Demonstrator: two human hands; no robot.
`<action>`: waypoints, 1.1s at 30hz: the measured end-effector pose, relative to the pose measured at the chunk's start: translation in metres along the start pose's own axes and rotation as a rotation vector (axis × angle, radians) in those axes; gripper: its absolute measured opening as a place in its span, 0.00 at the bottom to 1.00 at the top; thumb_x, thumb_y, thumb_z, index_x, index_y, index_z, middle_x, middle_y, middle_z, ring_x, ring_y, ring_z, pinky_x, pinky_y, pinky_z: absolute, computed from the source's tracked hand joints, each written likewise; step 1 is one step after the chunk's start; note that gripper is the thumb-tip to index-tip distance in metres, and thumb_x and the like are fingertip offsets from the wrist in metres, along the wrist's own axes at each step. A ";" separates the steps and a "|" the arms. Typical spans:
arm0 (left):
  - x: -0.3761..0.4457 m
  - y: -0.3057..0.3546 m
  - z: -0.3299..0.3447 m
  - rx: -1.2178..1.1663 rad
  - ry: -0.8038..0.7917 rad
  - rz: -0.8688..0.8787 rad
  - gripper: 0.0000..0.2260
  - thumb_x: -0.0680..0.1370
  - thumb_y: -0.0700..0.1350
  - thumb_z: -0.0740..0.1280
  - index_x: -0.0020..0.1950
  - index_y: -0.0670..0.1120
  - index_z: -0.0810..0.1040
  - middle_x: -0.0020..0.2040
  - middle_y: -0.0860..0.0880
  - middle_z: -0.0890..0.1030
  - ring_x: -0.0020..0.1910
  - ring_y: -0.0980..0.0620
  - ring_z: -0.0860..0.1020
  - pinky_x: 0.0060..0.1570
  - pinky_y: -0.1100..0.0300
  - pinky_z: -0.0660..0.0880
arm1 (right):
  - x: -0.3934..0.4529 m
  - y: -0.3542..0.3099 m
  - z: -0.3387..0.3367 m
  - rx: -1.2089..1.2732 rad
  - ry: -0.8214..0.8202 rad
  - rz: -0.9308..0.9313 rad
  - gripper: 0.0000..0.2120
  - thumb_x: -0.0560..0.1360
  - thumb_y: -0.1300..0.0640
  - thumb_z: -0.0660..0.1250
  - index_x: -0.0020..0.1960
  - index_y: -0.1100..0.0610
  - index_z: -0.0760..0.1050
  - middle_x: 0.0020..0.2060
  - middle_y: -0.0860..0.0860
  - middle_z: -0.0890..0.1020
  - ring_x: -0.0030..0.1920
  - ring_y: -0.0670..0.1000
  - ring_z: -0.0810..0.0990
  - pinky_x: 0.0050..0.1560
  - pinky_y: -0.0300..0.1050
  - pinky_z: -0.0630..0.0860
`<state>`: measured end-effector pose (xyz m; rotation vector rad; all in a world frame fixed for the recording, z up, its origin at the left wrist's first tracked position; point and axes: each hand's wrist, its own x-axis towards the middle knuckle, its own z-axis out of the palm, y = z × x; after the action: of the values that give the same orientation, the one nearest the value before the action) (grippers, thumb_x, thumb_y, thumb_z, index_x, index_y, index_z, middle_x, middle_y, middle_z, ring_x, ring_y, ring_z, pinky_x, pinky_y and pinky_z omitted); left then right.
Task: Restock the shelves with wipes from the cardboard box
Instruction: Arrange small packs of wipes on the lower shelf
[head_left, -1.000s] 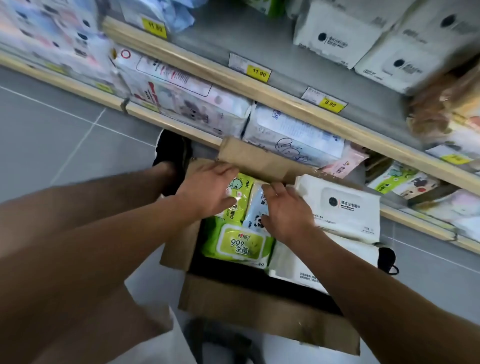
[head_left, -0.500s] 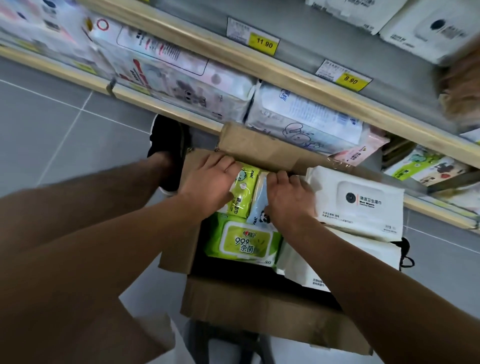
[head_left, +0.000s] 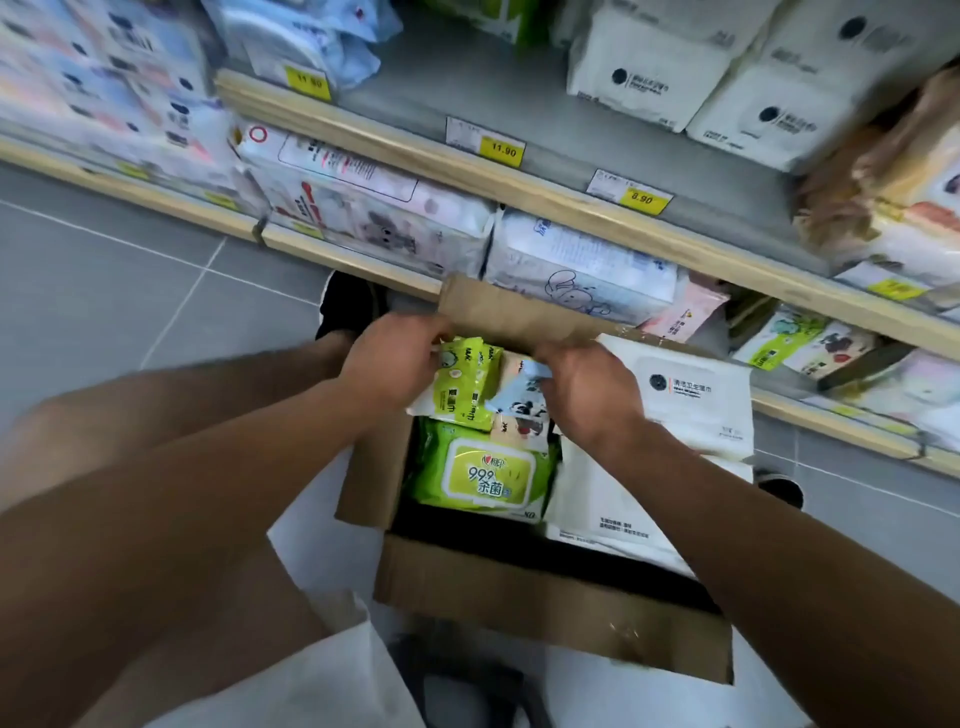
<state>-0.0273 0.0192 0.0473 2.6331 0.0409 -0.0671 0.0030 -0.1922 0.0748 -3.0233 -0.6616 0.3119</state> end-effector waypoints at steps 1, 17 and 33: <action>-0.003 0.004 -0.007 0.007 0.026 0.020 0.13 0.72 0.38 0.67 0.54 0.48 0.81 0.48 0.42 0.83 0.50 0.40 0.79 0.48 0.50 0.76 | -0.004 0.002 -0.007 0.022 0.040 -0.006 0.15 0.73 0.62 0.63 0.59 0.51 0.76 0.52 0.54 0.81 0.54 0.60 0.78 0.47 0.47 0.75; 0.011 0.176 -0.072 -0.087 0.321 0.211 0.09 0.72 0.39 0.71 0.52 0.44 0.81 0.49 0.45 0.83 0.50 0.44 0.78 0.49 0.56 0.71 | -0.092 0.142 -0.109 0.116 0.549 0.125 0.07 0.73 0.58 0.65 0.51 0.57 0.76 0.46 0.56 0.80 0.49 0.62 0.77 0.41 0.51 0.76; 0.099 0.363 0.093 -0.145 0.057 0.447 0.09 0.69 0.38 0.70 0.48 0.46 0.82 0.47 0.49 0.83 0.46 0.49 0.79 0.42 0.67 0.65 | -0.153 0.364 -0.037 0.096 0.601 0.480 0.05 0.71 0.61 0.64 0.46 0.58 0.76 0.40 0.57 0.79 0.44 0.63 0.76 0.35 0.49 0.72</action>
<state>0.0829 -0.3415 0.1366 2.4372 -0.5018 0.1581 0.0240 -0.5864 0.1129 -2.8935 0.1183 -0.5272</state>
